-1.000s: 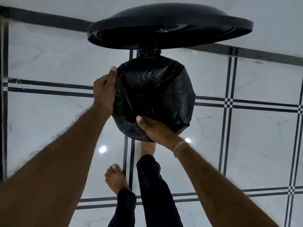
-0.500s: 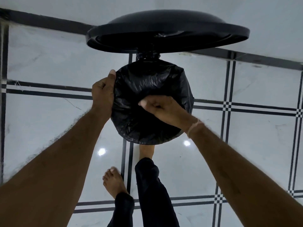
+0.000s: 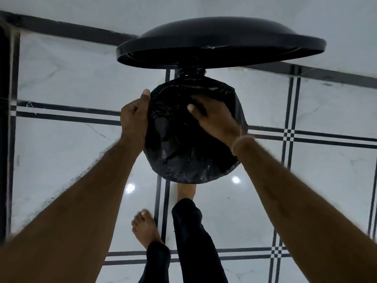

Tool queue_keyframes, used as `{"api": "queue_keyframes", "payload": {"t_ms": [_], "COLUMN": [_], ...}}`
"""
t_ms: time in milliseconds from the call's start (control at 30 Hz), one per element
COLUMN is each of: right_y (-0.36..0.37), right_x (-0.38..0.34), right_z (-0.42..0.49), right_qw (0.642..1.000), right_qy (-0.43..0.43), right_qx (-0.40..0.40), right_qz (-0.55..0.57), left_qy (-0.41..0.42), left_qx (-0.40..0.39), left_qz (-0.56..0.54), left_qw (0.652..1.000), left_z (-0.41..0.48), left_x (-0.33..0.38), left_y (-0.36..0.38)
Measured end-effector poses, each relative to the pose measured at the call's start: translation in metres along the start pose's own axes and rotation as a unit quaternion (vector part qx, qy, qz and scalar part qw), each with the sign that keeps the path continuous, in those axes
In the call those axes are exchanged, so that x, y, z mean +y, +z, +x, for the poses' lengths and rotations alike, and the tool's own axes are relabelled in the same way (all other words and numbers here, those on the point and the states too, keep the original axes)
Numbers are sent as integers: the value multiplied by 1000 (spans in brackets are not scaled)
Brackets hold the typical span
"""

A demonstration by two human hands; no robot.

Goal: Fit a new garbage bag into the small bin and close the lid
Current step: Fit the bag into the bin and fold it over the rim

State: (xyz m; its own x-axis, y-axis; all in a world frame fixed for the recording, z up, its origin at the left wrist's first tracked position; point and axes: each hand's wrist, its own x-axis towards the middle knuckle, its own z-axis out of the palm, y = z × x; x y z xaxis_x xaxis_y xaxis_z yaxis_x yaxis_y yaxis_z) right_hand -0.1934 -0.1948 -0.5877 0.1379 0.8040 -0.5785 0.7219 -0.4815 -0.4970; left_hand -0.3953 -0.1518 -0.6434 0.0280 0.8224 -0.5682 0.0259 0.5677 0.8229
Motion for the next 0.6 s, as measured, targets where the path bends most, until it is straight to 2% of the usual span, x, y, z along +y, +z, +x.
{"api": "queue_keyframes", "payload": {"t_ms": [33, 100, 167, 233, 333, 400, 467, 533, 600], "right_y": [2, 6, 10, 11, 19, 25, 31, 46, 66], "right_x": [4, 16, 33, 39, 40, 39, 28, 5, -15], "right_z": [-18, -45, -50, -38, -15, -11, -24, -48, -63], "right_qw": [999, 999, 996, 983, 961, 958, 970, 972, 970], "right_qy": [-21, -5, 79, 151, 220, 235, 184, 56, -33], "right_qx": [26, 21, -28, -56, -67, -67, -14, 34, -15], "right_qz": [-3, -24, -1, 84, 156, 151, 158, 224, 240], "left_qy": [-4, -9, -6, -1, -6, -12, -10, -10, -10], "left_qx": [4, 8, 12, 10, 7, 7, 5, -10, -28], "left_qz": [-1, -1, 9, 16, 18, 17, 18, 5, -5], "left_qw": [1000, 1000, 1000, 1000, 1000, 1000, 1000, 1000, 1000], "left_z": [1, 2, 1, 2, 5, 5, 5, 4, 3], "left_x": [0, 0, 0, 0, -2, -2, -3, -2, -2], "left_y": [0, -1, 0, 0, -2, 0, 0, -3, -4]}}
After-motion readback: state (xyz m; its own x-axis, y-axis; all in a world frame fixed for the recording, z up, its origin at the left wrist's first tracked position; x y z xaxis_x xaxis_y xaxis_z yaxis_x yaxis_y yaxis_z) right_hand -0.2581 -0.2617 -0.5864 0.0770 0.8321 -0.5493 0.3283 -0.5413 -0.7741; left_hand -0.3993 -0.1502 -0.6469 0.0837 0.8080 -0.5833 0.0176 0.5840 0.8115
